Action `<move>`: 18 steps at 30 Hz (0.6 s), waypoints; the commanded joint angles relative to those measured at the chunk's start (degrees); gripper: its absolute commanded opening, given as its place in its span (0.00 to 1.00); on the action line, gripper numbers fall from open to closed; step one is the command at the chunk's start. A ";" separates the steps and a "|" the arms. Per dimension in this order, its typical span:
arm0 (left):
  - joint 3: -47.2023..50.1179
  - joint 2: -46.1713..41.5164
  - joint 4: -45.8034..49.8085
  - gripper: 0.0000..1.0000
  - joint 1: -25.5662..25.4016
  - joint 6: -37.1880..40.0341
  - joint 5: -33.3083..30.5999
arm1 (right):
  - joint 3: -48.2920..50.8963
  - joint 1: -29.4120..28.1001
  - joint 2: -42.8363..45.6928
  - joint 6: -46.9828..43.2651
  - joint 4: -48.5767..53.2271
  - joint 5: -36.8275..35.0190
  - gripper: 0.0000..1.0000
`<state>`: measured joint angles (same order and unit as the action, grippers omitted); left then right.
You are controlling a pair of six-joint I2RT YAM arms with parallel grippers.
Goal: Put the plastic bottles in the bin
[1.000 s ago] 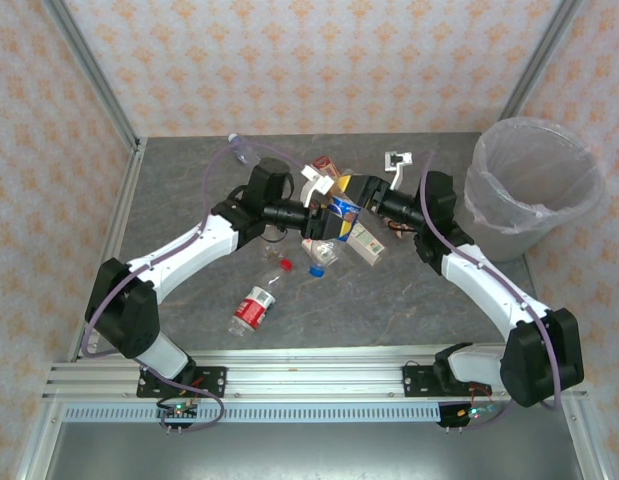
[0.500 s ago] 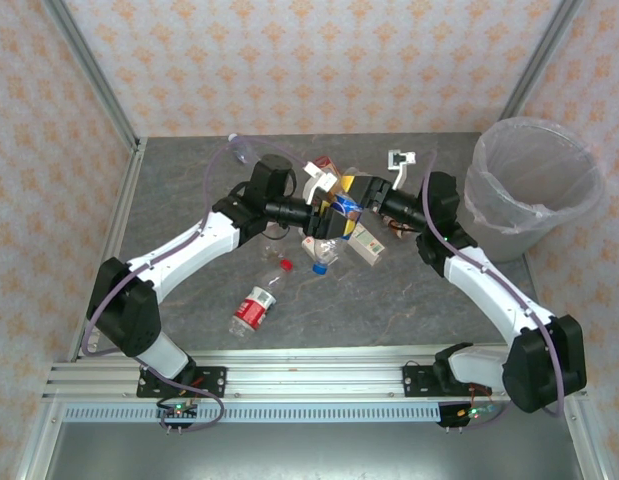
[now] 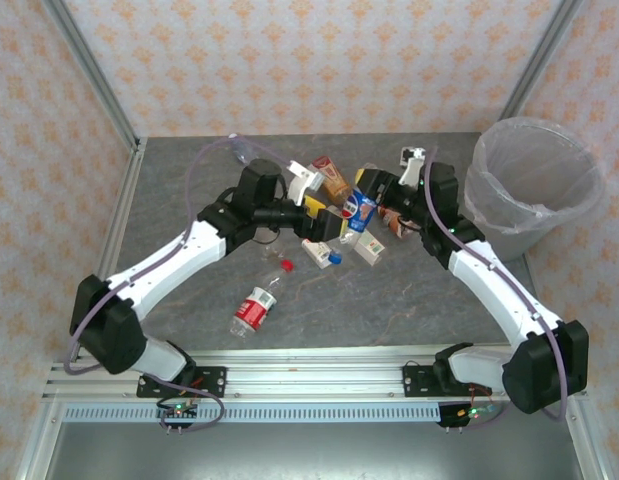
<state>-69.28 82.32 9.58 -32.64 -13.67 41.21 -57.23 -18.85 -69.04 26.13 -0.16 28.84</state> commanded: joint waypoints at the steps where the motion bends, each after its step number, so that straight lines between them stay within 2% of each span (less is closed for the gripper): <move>1: 3.15 -4.07 -1.76 1.00 -0.09 -2.28 -18.24 | -4.40 1.66 0.49 -4.36 7.14 -7.10 0.29; 4: 6.40 -6.80 -2.03 1.00 0.00 -5.16 -33.38 | -7.39 3.17 0.57 -7.73 10.71 -10.92 0.30; 7: 9.90 -9.19 -2.68 1.00 0.18 -7.74 -44.67 | -12.29 4.36 0.19 -12.62 15.87 -16.87 0.30; 13: 15.57 -12.91 -3.70 1.00 2.77 -12.95 -52.21 | -21.87 6.30 -1.83 -20.81 22.29 -23.90 0.30; 15: 17.03 -13.35 -4.36 1.00 3.87 -13.45 -52.06 | -24.49 7.08 -2.49 -22.44 22.92 -24.49 0.30; 18: 18.79 -13.52 -5.31 1.00 5.06 -14.17 -50.21 | -27.74 9.20 -3.18 -23.60 22.38 -21.73 0.31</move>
<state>-51.86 69.80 7.07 -28.25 -25.43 -6.02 -81.73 -10.98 -71.50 6.48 20.29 8.29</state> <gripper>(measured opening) 0.999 0.534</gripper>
